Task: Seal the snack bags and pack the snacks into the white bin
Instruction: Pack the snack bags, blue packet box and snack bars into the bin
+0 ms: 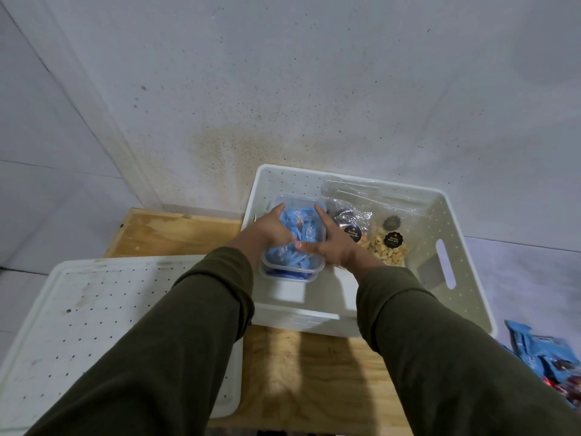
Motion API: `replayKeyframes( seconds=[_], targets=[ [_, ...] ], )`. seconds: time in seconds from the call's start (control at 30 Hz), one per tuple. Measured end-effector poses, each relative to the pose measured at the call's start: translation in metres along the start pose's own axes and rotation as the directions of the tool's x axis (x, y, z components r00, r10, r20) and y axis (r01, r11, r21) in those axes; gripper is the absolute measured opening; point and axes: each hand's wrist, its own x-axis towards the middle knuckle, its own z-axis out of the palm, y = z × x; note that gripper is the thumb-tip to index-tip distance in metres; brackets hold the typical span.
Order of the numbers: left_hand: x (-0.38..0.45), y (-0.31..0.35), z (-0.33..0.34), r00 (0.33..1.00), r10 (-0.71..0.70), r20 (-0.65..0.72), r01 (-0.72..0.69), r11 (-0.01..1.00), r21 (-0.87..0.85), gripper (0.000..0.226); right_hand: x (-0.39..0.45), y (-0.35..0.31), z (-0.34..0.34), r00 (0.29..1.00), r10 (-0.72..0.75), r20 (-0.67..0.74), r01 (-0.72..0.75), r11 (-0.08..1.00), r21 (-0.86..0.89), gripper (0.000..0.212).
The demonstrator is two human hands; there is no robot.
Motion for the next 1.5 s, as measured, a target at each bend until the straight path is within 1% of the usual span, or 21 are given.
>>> replayKeyframes(
  seconds=[0.07,0.1,0.2,0.27,0.37,0.5,0.6,0.7,0.8,0.93,1.03,1.17,1.23,1.33,1.4,1.5],
  targets=[
    [-0.007,0.007,-0.004,0.998,0.021,-0.054,-0.020,0.999,0.026,0.084,-0.005,-0.006,-0.005,0.999,-0.032,-0.028,0.032,0.999,0.005,0.121],
    [-0.011,0.012,-0.007,0.996,0.038,-0.076,-0.036,0.999,0.033,0.083,-0.010,-0.010,-0.008,0.998,-0.045,-0.044,0.046,0.999,0.007,0.121],
    [-0.029,0.034,-0.013,0.985,0.131,-0.117,-0.124,0.990,0.066,0.084,-0.039,-0.028,-0.024,0.988,-0.068,-0.136,0.064,0.997,-0.035,0.102],
    [-0.041,0.050,-0.016,0.970,0.202,-0.134,-0.195,0.979,0.066,0.085,-0.056,-0.035,-0.041,0.969,-0.114,-0.219,0.090,0.989,-0.116,0.096],
    [-0.062,0.075,-0.013,0.945,0.299,-0.131,-0.291,0.954,0.075,0.091,-0.083,-0.048,-0.066,0.933,-0.197,-0.300,0.130,0.964,-0.231,0.101],
    [-0.088,0.110,0.007,0.916,0.392,-0.086,-0.385,0.919,0.087,0.100,-0.122,-0.053,-0.110,0.907,-0.237,-0.349,0.143,0.951,-0.274,0.103],
    [-0.104,0.136,0.033,0.901,0.427,-0.081,-0.421,0.904,0.078,0.102,-0.153,-0.043,-0.145,0.895,-0.258,-0.364,0.148,0.941,-0.303,0.101],
    [-0.122,0.158,0.068,0.888,0.452,-0.087,-0.447,0.892,0.068,0.102,-0.184,-0.025,-0.177,0.885,-0.282,-0.371,0.162,0.932,-0.324,0.097],
    [-0.141,0.175,0.112,0.887,0.451,-0.104,-0.452,0.892,0.018,0.101,-0.218,0.003,-0.207,0.886,-0.292,-0.359,0.162,0.922,-0.351,0.095],
    [-0.165,0.188,0.174,0.894,0.435,-0.109,-0.439,0.898,-0.021,0.102,-0.260,0.046,-0.248,0.896,-0.290,-0.338,0.155,0.915,-0.373,0.092],
    [-0.182,0.191,0.215,0.909,0.409,-0.076,-0.411,0.911,-0.018,0.104,-0.286,0.077,-0.268,0.909,-0.268,-0.318,0.143,0.919,-0.368,0.092],
    [-0.201,0.183,0.260,0.915,0.401,-0.053,-0.399,0.916,0.041,0.103,-0.313,0.117,-0.280,0.924,-0.231,-0.304,0.114,0.926,-0.359,0.091],
    [-0.207,0.177,0.277,0.908,0.415,-0.053,-0.412,0.909,0.056,0.104,-0.323,0.139,-0.283,0.925,-0.227,-0.306,0.094,0.914,-0.395,0.092],
    [-0.215,0.164,0.305,0.884,0.465,-0.052,-0.461,0.884,0.073,0.113,-0.339,0.175,-0.281,0.925,-0.230,-0.303,0.065,0.881,-0.468,0.095],
    [-0.221,0.152,0.325,0.874,0.481,-0.065,-0.474,0.875,0.093,0.120,-0.352,0.202,-0.275,0.921,-0.208,-0.330,0.022,0.872,-0.489,0.098],
    [-0.229,0.134,0.357,0.865,0.493,-0.089,-0.463,0.854,0.236,0.125,-0.372,0.242,-0.262,0.911,-0.167,-0.376,-0.066,0.843,-0.534,0.103]
  ],
)
